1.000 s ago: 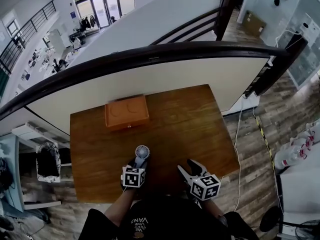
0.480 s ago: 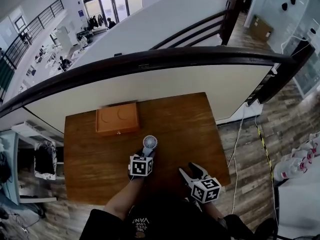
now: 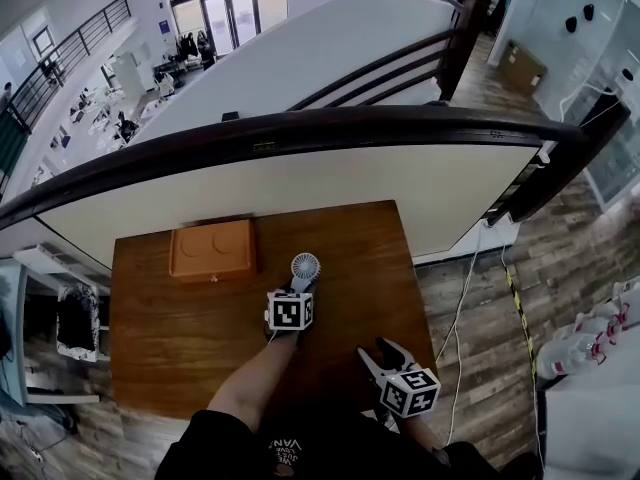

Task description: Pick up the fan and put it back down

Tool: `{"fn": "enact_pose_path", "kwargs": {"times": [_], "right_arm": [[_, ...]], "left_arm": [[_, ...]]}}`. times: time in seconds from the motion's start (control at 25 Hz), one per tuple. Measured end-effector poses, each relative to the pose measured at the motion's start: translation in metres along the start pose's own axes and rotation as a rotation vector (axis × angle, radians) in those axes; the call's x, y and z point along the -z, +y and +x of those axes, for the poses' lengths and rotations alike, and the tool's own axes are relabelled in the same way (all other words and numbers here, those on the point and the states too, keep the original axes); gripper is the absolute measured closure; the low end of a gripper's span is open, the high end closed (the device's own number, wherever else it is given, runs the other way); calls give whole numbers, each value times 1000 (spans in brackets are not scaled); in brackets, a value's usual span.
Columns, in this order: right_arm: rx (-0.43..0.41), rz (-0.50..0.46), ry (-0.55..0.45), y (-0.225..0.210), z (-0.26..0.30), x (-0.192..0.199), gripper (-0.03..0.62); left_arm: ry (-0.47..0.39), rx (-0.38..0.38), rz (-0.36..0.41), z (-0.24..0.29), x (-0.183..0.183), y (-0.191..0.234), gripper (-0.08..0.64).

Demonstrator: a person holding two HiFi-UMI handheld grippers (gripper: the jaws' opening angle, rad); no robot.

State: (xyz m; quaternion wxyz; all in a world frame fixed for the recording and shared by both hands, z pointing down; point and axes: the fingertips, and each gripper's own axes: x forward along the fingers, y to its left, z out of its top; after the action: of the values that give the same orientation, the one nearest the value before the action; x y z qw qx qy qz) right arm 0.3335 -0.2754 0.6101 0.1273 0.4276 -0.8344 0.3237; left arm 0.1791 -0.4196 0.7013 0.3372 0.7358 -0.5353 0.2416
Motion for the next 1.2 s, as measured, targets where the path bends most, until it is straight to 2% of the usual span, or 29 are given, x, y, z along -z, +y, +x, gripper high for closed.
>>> {"fn": "enact_pose_path", "kwargs": {"times": [0.32,0.44,0.64,0.92,1.2], "right_arm": [[41,43,4,-33,-3,0,393],[51,60,13,-42,0,1,393],[70,80,17,-55,5,-1,392],[77,94,36,-66,18,-3,391],[51,97,53,-61,35,-5,393]], "left_arm": [[-25,1,-6,45,-49,-22,337],[-34,-5,-52,64,-62,-22,337],[-38,-50,-154,88,-67,-14,337],[-55,-114,-181,101,-68,-3,337],[-86,-92,-203,106,-70,-6,331]]}}
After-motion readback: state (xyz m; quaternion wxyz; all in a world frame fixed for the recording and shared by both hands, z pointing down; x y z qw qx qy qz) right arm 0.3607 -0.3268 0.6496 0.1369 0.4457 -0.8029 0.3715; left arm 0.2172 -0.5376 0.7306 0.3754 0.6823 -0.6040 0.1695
